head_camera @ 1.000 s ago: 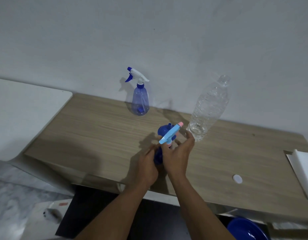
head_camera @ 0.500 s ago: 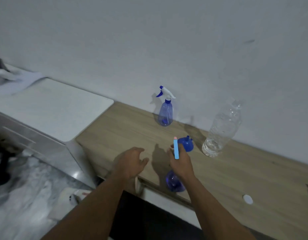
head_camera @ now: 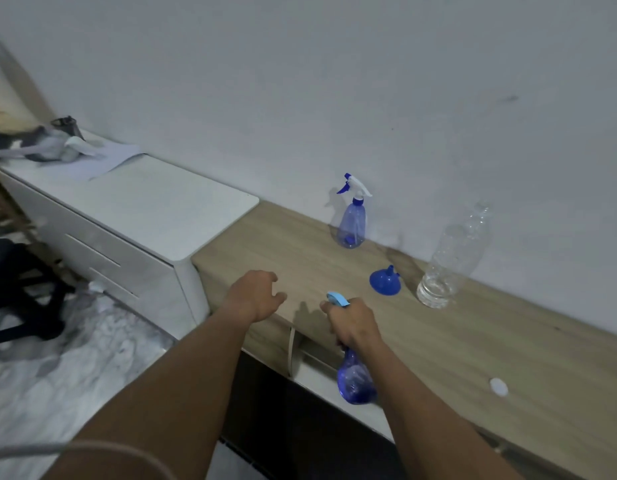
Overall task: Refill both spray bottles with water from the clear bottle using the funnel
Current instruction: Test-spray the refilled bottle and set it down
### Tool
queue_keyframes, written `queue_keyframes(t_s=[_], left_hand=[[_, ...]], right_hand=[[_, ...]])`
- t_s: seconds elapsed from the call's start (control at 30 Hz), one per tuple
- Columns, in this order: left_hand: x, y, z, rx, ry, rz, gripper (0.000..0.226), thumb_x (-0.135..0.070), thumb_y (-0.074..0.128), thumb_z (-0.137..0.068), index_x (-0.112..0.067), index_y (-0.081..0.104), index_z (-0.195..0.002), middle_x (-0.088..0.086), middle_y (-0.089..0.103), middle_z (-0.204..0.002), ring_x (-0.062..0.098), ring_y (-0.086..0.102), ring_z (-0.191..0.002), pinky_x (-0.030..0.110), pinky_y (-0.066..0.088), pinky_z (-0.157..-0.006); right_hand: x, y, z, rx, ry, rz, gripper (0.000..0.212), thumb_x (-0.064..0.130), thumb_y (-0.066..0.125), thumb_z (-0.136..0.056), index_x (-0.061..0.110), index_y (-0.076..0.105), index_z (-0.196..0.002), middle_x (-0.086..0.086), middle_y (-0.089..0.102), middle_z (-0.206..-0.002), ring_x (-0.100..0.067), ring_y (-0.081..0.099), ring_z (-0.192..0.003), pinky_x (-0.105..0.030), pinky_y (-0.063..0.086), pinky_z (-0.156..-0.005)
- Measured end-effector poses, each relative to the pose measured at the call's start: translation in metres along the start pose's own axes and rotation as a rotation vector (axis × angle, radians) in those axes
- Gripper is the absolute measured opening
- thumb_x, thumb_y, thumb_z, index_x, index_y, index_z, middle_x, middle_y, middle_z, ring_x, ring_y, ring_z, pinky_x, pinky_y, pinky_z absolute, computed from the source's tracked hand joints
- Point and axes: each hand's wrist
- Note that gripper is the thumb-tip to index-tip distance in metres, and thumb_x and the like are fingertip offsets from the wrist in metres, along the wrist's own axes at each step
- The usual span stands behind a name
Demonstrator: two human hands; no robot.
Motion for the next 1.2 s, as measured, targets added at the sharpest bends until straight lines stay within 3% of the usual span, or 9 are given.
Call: queue_keyframes(t_s=[0.13,0.37,0.53,0.87,1.2], left_hand=[[0.0,0.0,0.009,0.011,-0.021,-0.013,0.06,-0.049,0.058,-0.094,-0.015,0.052,-0.142,0.008,0.06,-0.136,0.023,0.056,-0.124,0.035,0.047,-0.1],[-0.005,-0.003,0.015,-0.004,-0.036,-0.018,0.058,-0.047,0.058,-0.094,-0.016,0.052,-0.142,0.007,0.059,-0.137,0.024,0.055,-0.125,0.036,0.047,-0.1],[-0.006,-0.002,0.018,0.003,-0.051,-0.006,0.057,-0.047,0.058,-0.094,-0.018,0.052,-0.142,0.005,0.057,-0.14,0.023,0.055,-0.125,0.038,0.047,-0.102],[-0.012,-0.005,0.026,-0.01,-0.077,-0.002,0.056,-0.045,0.059,-0.093,-0.018,0.052,-0.142,0.004,0.056,-0.141,0.022,0.056,-0.124,0.04,0.048,-0.102],[-0.02,-0.008,0.042,-0.038,-0.109,-0.015,0.055,-0.045,0.058,-0.093,-0.019,0.052,-0.142,0.004,0.055,-0.143,0.022,0.055,-0.126,0.041,0.047,-0.102]], right_hand=[[0.0,-0.004,0.007,-0.001,0.006,-0.015,0.036,0.044,0.065,-0.086,0.009,0.063,-0.091,-0.012,0.073,-0.08,-0.02,0.063,-0.047,-0.033,0.055,-0.053],[-0.001,-0.013,0.015,0.003,-0.047,-0.031,0.039,0.049,0.061,-0.09,0.011,0.065,-0.08,-0.01,0.074,-0.08,-0.02,0.064,-0.049,-0.038,0.058,-0.062],[-0.004,-0.016,0.017,-0.012,-0.039,-0.005,0.039,0.049,0.063,-0.087,0.01,0.062,-0.089,-0.009,0.071,-0.075,-0.019,0.061,-0.046,-0.034,0.056,-0.055],[-0.008,-0.024,0.021,-0.007,-0.091,-0.008,0.04,0.052,0.061,-0.09,0.013,0.065,-0.082,-0.009,0.073,-0.076,-0.018,0.063,-0.048,-0.042,0.06,-0.064],[-0.012,-0.037,0.025,0.007,-0.125,-0.04,0.032,0.044,0.063,-0.085,0.013,0.064,-0.088,-0.011,0.074,-0.077,-0.019,0.064,-0.048,-0.039,0.058,-0.057]])
Point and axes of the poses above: each hand's wrist, its own z-axis away from the middle knuckle, its own y-axis out of the palm, x = y × z
